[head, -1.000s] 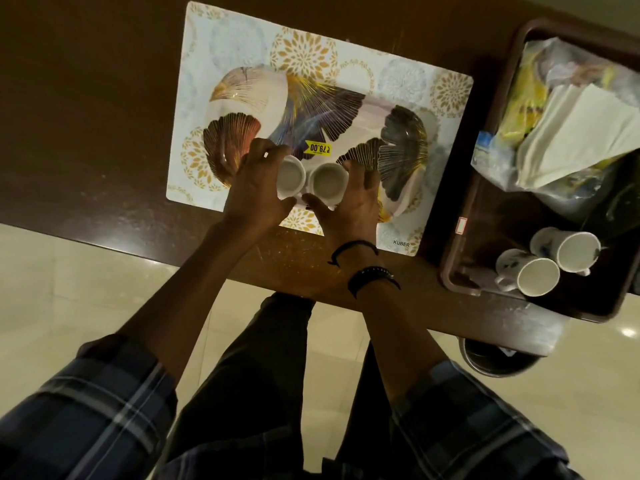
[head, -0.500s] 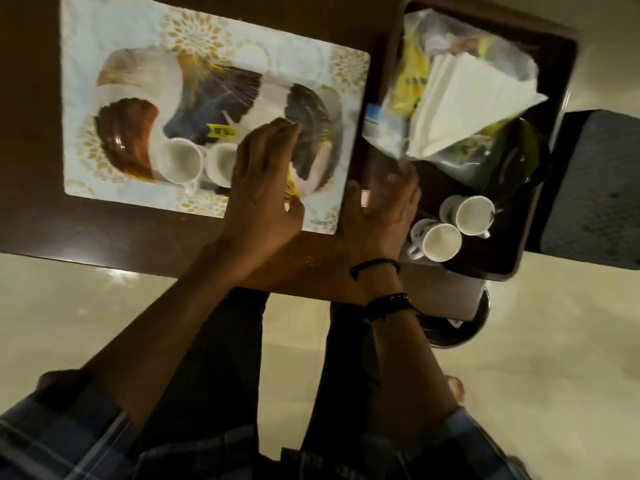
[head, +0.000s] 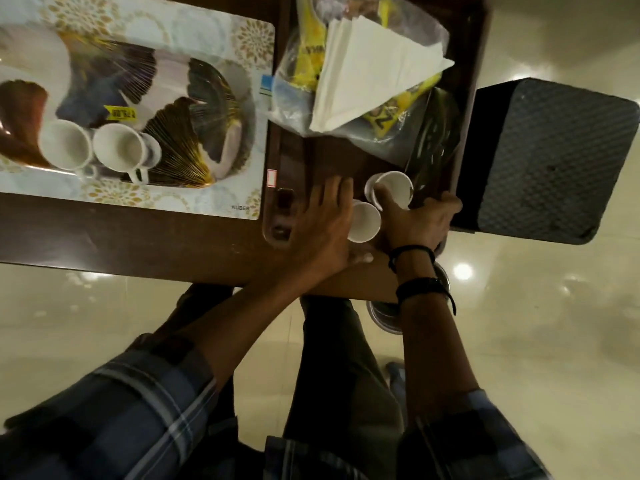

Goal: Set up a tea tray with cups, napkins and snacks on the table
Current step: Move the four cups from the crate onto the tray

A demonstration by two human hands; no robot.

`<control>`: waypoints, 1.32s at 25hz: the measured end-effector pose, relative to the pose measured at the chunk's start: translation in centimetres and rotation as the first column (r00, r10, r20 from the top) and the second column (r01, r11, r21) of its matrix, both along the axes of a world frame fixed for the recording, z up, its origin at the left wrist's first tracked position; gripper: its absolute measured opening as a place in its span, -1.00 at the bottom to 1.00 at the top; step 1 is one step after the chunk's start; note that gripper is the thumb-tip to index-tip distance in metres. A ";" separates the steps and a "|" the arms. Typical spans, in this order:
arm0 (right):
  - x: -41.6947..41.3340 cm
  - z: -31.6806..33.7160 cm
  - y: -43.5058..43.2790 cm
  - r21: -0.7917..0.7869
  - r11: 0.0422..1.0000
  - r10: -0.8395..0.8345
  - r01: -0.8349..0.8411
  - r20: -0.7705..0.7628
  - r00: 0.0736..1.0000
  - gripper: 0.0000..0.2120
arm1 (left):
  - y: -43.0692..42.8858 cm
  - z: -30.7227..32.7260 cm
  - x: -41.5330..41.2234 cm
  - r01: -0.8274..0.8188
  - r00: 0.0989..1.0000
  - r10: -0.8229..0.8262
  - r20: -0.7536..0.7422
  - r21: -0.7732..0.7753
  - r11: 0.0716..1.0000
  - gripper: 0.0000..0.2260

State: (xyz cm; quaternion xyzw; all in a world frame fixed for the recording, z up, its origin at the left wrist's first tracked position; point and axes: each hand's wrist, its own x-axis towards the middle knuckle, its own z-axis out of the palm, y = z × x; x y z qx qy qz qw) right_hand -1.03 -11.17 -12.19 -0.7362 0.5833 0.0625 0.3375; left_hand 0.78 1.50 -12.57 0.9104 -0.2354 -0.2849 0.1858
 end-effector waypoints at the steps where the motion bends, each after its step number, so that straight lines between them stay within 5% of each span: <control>1: 0.1 -0.2 -0.2 0.019 0.999 -0.029 0.029 0.016 0.999 -0.08 | -0.8 -0.5 -0.5 -0.003 1.000 0.003 -0.011 -0.001 1.000 -0.02; 7: 1.3 -1.3 -0.2 0.102 0.991 -0.090 0.091 -0.013 0.996 -0.13 | -2.1 -2.1 -1.8 -0.104 0.994 0.107 0.025 -0.108 0.989 -0.37; 15: 1.4 1.8 2.3 0.108 0.987 -0.127 0.116 0.100 0.987 -0.37 | 5.2 1.6 1.8 -0.504 0.858 0.512 -0.039 -0.256 0.825 -0.37; 21: 3.4 4.0 8.9 0.194 0.980 -0.005 -0.052 0.280 0.960 -0.59 | 12.7 3.5 4.3 -0.628 0.759 0.649 -0.048 -0.314 0.712 -0.24; 26: 7.2 3.7 14.8 0.304 0.931 0.069 -0.204 0.401 0.914 -0.49 | 18.7 3.8 6.9 -0.616 0.747 0.663 0.048 -0.324 0.718 -0.30; 33: 14.5 2.4 22.5 0.125 0.864 0.387 -0.488 0.456 0.802 -0.44 | 26.5 2.9 13.4 -0.594 0.717 0.658 0.230 -0.293 0.749 -0.41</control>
